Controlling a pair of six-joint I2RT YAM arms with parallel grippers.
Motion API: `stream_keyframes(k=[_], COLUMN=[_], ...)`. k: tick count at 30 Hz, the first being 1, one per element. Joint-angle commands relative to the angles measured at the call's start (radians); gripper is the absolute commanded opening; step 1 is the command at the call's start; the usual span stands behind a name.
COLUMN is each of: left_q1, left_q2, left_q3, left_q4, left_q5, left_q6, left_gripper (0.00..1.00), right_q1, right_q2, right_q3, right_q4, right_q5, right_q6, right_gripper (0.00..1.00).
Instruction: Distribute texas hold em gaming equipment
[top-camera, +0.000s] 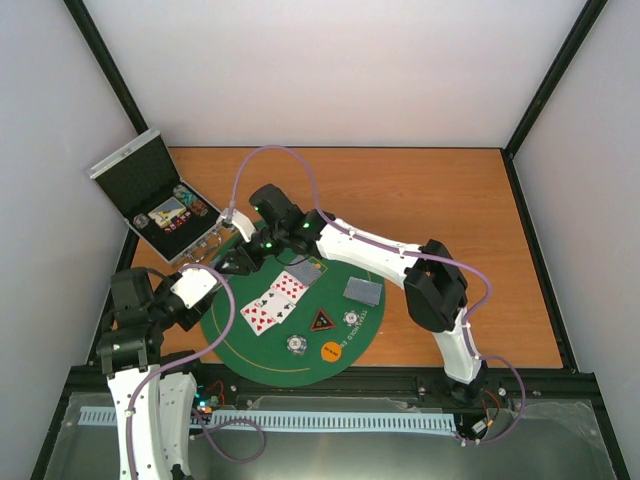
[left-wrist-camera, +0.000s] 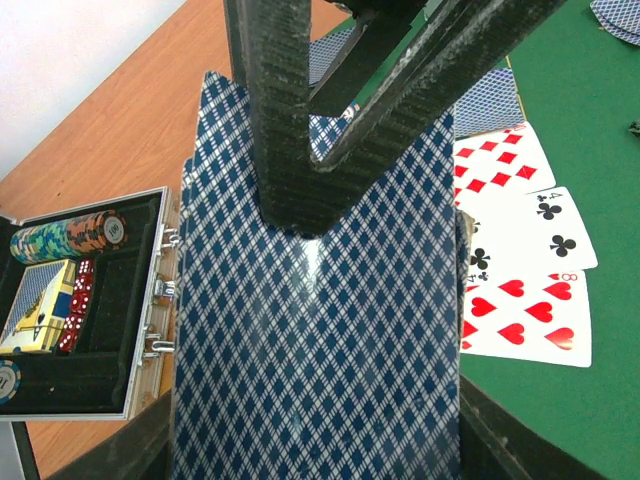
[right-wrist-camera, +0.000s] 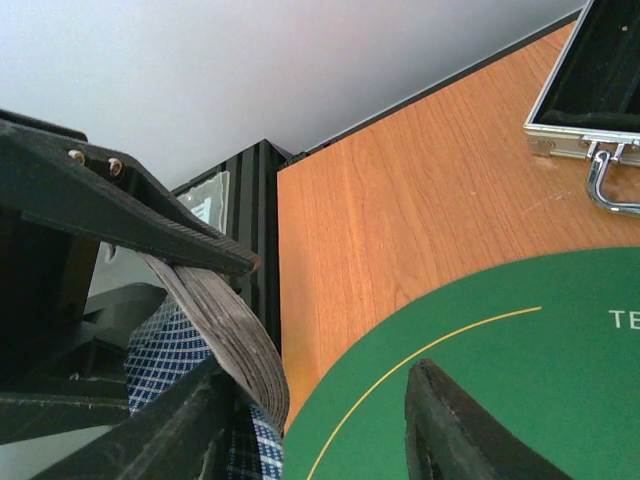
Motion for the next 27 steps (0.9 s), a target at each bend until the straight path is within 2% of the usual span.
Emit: stream_keyframes(k=[1,9,14,23,27], left_q1=[0.0,0.0,-0.001,-0.001,0.0], left_q2=[0.0,0.0,0.001,0.003,0.004], left_q3=[0.016,0.018,0.018,0.018,0.018], left_q4=[0.016,0.015,0.016,0.016,0.016], left_q5=[0.033,0.035,0.035,0.035,0.033], left_q6=[0.022,0.023,0.022,0.021,0.019], left_gripper=[0.51,0.51,0.51,0.51,0.51], right_q1=[-0.01,-0.01,-0.009,-0.009,-0.009], right_q2=[-0.043,-0.056,-0.064,-0.084,-0.095], right_q3=[0.017,0.031,0.032,0.03,0.033], right_q4=[-0.028,-0.066,-0.082,-0.116,-0.138], right_q5=[0.011,0.044,0.056,0.088,0.12], right_q6=[-0.023,-0.038,-0.043,-0.063,-0.081], right_gripper=[0.45,0.4,0.3,0.05,0.03])
